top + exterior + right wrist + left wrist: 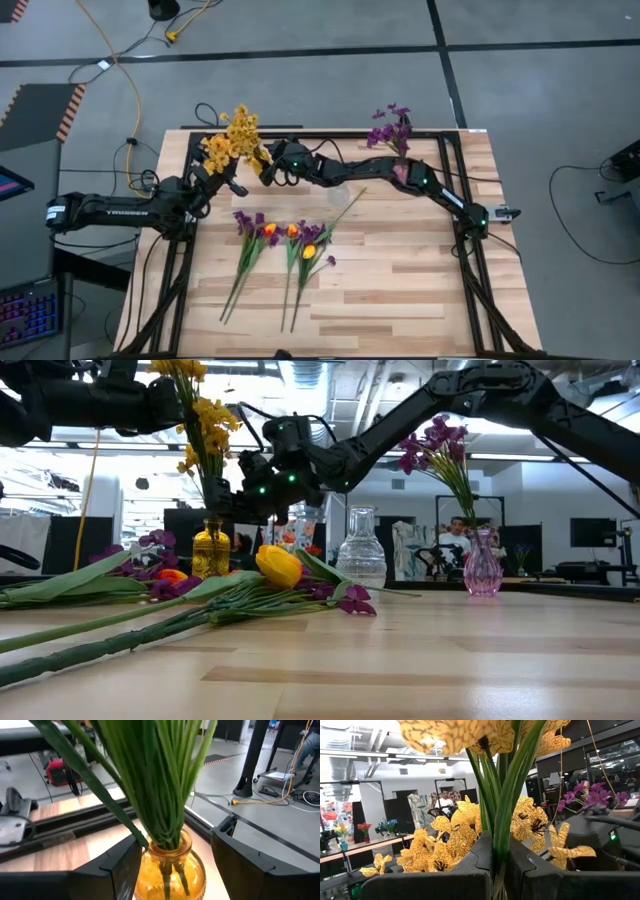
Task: Sort flowers into vase by color
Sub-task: Put the yellow flowers into the yellow vase
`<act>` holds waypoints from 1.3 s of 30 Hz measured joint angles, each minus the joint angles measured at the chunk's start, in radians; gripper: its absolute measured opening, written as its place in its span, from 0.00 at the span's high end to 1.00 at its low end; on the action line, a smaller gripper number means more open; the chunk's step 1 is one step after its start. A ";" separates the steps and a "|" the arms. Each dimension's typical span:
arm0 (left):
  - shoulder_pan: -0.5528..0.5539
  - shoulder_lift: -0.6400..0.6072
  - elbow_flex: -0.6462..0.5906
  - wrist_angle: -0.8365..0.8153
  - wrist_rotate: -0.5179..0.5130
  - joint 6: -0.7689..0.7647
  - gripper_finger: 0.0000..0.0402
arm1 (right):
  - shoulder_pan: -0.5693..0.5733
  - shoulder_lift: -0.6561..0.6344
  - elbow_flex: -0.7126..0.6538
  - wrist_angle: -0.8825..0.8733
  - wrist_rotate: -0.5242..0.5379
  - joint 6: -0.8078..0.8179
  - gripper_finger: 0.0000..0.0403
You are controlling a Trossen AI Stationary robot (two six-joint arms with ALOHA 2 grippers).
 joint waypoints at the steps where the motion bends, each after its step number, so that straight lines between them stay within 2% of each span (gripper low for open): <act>1: 0.000 0.000 0.000 0.000 0.000 0.000 1.00 | 0.000 0.005 0.000 0.010 -0.002 0.000 0.34; 7: 0.000 0.000 0.000 0.000 0.002 -0.002 1.00 | 0.006 0.051 -0.001 0.072 -0.026 -0.002 0.34; 39: 0.000 0.000 0.000 -0.001 0.000 -0.010 1.00 | -0.007 0.053 0.000 0.124 -0.078 -0.070 0.35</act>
